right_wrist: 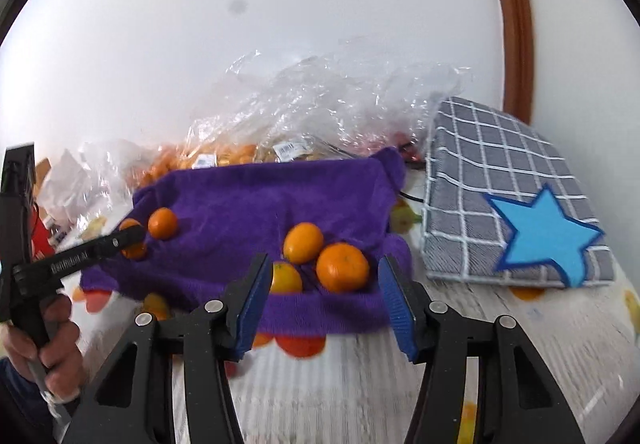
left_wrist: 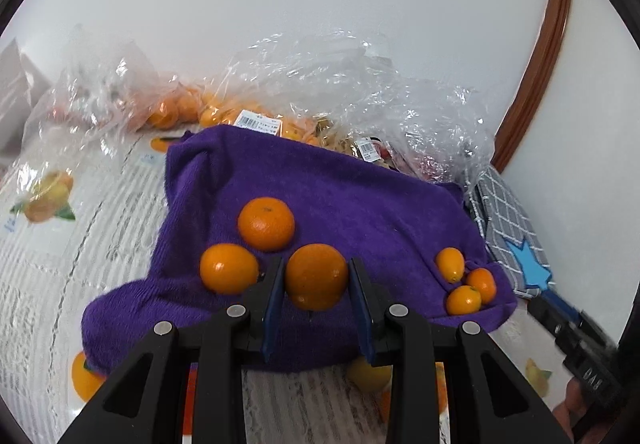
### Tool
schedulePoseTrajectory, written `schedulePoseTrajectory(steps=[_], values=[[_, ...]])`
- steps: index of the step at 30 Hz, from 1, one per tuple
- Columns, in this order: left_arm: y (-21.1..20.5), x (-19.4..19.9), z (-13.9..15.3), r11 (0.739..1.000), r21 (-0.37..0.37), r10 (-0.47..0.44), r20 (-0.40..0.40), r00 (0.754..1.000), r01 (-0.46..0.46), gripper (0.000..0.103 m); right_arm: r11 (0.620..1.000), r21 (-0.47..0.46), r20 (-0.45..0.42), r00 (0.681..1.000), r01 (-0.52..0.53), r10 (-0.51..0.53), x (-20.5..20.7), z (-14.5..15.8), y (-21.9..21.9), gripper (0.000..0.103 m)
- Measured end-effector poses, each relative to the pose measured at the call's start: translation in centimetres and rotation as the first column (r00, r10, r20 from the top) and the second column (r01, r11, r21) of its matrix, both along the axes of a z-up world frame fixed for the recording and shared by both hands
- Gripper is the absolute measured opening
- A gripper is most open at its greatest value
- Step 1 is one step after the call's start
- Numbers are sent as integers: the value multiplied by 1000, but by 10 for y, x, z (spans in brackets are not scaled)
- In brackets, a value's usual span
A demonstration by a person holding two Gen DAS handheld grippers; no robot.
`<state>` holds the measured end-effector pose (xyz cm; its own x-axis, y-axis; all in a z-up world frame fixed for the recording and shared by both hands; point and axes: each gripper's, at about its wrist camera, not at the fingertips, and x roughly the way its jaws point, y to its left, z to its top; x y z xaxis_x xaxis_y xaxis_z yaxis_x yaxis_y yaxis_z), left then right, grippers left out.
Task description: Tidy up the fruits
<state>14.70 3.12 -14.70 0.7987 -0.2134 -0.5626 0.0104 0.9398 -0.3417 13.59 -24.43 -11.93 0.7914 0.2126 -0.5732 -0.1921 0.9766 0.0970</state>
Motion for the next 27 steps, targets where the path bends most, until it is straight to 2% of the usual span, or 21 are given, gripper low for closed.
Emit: schedulePoseTrajectory(steps=[4, 14, 20, 27], values=[[8, -8, 2, 999, 18, 29, 1, 1000, -29, 31, 1000, -5, -43, 999, -8, 8, -18, -1, 6, 55], [21, -32, 4, 999, 43, -5, -11, 1000, 5, 31, 998, 33, -149, 987, -59, 63, -45, -19, 28, 55], [21, -43, 3, 998, 48, -35, -16, 999, 36, 31, 990, 38, -199, 970, -136, 141, -42, -33, 47, 44], [25, -43, -2, 998, 5, -56, -42, 998, 57, 31, 983, 11, -281, 942, -186, 181, -17, -46, 59, 32]])
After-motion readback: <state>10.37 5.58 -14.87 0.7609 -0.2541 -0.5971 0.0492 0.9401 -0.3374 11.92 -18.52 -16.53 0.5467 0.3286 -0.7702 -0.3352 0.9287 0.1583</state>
